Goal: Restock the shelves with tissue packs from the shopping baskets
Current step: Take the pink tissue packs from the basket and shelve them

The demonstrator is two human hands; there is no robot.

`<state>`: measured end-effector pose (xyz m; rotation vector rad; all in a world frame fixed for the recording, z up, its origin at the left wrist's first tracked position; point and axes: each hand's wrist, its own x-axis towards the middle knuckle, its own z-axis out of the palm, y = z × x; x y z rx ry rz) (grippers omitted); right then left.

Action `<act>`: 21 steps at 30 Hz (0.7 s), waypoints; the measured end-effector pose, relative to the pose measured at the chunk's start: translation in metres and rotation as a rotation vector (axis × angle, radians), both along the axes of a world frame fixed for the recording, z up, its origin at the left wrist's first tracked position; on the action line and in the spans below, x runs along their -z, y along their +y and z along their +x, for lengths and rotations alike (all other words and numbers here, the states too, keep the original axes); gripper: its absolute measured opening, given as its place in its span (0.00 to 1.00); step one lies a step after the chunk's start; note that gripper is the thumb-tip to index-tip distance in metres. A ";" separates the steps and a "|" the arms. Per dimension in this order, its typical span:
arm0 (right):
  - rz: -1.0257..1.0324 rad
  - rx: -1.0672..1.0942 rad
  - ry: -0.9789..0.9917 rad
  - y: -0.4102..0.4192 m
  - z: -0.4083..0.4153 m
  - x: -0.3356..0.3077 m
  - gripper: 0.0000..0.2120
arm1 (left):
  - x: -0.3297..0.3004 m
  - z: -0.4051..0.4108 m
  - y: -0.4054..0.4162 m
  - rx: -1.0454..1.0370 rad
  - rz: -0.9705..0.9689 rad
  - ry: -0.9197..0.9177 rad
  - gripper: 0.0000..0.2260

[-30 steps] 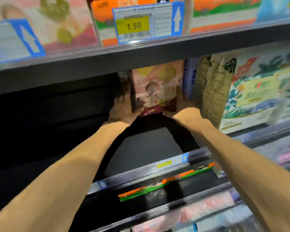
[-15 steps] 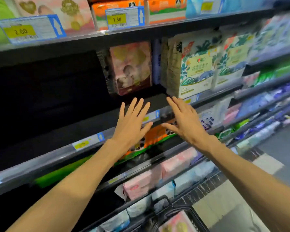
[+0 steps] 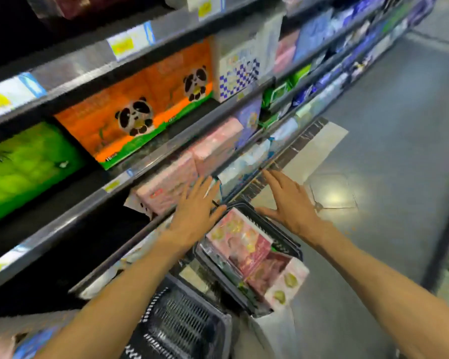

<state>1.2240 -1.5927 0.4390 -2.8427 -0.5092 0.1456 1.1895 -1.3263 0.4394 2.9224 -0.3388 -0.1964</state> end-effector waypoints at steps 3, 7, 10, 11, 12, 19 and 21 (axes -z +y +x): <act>-0.056 0.118 0.171 -0.032 -0.045 0.047 0.49 | 0.063 -0.029 -0.026 0.026 0.036 0.200 0.37; -0.102 0.190 0.345 -0.064 -0.094 0.105 0.48 | 0.143 -0.063 -0.051 0.025 -0.086 0.291 0.44; -0.128 0.214 0.435 -0.075 -0.110 0.148 0.48 | 0.191 -0.078 -0.068 -0.071 -0.117 0.412 0.41; -0.134 0.217 0.457 -0.076 -0.110 0.161 0.48 | 0.206 -0.081 -0.073 -0.105 -0.104 0.454 0.40; -0.136 0.217 0.477 -0.075 -0.108 0.175 0.48 | 0.221 -0.084 -0.076 -0.137 -0.096 0.478 0.38; -0.113 0.169 0.573 -0.058 -0.060 0.276 0.49 | 0.319 -0.081 -0.084 -0.367 -0.237 0.599 0.36; -0.122 0.154 0.591 -0.054 -0.043 0.305 0.50 | 0.345 -0.076 -0.084 -0.444 -0.308 0.631 0.37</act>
